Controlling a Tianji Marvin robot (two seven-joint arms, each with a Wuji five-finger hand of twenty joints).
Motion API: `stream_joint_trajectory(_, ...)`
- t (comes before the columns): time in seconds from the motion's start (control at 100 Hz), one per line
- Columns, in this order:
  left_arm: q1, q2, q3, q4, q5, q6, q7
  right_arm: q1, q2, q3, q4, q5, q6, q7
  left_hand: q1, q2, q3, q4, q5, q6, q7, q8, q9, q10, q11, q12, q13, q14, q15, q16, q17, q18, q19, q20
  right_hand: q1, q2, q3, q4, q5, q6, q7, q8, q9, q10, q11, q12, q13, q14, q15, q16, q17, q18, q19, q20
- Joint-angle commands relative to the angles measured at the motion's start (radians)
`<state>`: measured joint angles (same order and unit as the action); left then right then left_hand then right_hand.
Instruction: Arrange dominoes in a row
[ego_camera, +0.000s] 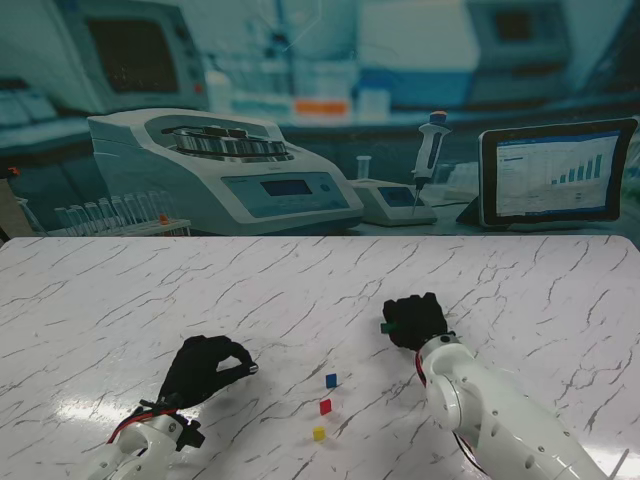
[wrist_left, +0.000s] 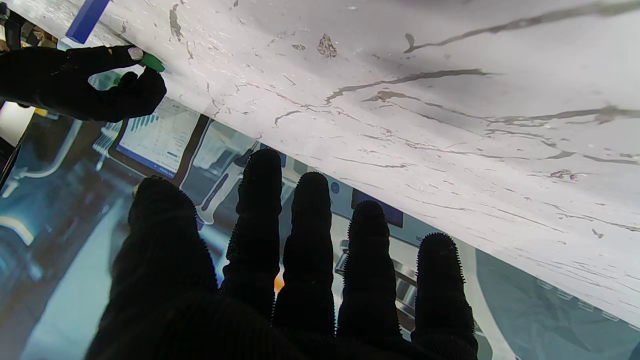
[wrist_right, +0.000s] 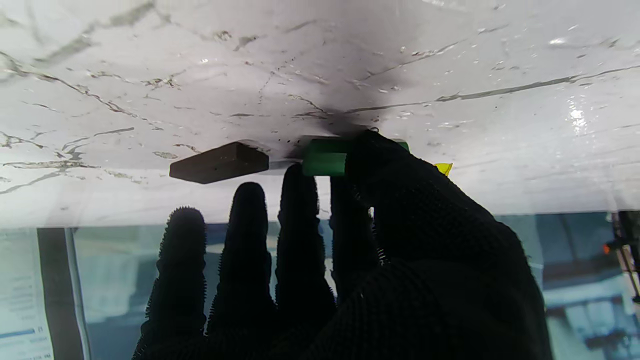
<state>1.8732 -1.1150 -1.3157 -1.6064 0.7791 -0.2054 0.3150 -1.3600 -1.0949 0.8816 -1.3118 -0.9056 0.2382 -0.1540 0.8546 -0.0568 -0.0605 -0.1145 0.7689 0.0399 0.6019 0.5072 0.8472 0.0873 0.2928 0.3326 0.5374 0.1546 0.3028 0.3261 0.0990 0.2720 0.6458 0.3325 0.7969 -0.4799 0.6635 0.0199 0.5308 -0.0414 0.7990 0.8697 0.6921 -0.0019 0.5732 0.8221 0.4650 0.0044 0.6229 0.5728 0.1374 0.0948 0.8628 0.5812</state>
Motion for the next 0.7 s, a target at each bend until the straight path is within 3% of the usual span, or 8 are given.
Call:
stream_joint_trajectory(0.0, 0.006, -0.006, 0.003, 0.0, -0.004, -0.02, -0.009, -0.026, 0.002, -0.007, 0.006, -0.003, -0.005, 0.011, 0.012, 0.023, 0.001, 0.019, 0.011, -0.029, 0.014, 0.005, 0.015, -0.028, 0.013, 0.008, 0.026, -0.033, 0.012, 0.007, -0.007, 0.015, 0.014, 0.011, 0.058, -0.018, 0.027, -0.036, 0.016, -0.052, 0.09, 0.068, 0.063, -0.01, 0.036, 0.013, 0.004, 0.019, 0.028, 0.023, -0.006, 0.049, 0.021, -0.01)
stream_joint_trajectory(0.42, 0.002, -0.005, 0.005, 0.002, -0.001, -0.018, -0.009, -0.046, 0.008, 0.018, -0.019, -0.026, -0.017, 0.02, 0.031, 0.018, -0.003, 0.011, 0.012, -0.035, 0.019, 0.004, 0.017, -0.029, 0.014, 0.008, 0.027, -0.034, 0.013, 0.007, -0.005, 0.014, 0.014, 0.011, 0.081, -0.03, 0.052, -0.053, -0.008, -0.083, 0.159, 0.268, 0.051, -0.021, 0.153, 0.153, 0.025, 0.024, 0.081, 0.072, 0.006, 0.053, 0.03, -0.016)
stream_joint_trajectory(0.69, 0.004, -0.005, 0.006, -0.002, 0.001, -0.013, -0.009, -0.057, 0.009, 0.029, -0.025, -0.035, -0.03, 0.007, 0.052, 0.012, -0.004, 0.003, 0.01, -0.042, 0.023, 0.003, 0.018, -0.031, 0.015, 0.008, 0.027, -0.036, 0.013, 0.007, -0.004, 0.013, 0.014, 0.011, 0.079, -0.033, 0.045, -0.057, -0.01, -0.088, 0.199, 0.311, 0.05, -0.024, 0.204, 0.185, 0.031, 0.027, 0.121, 0.107, 0.01, 0.053, 0.036, -0.015)
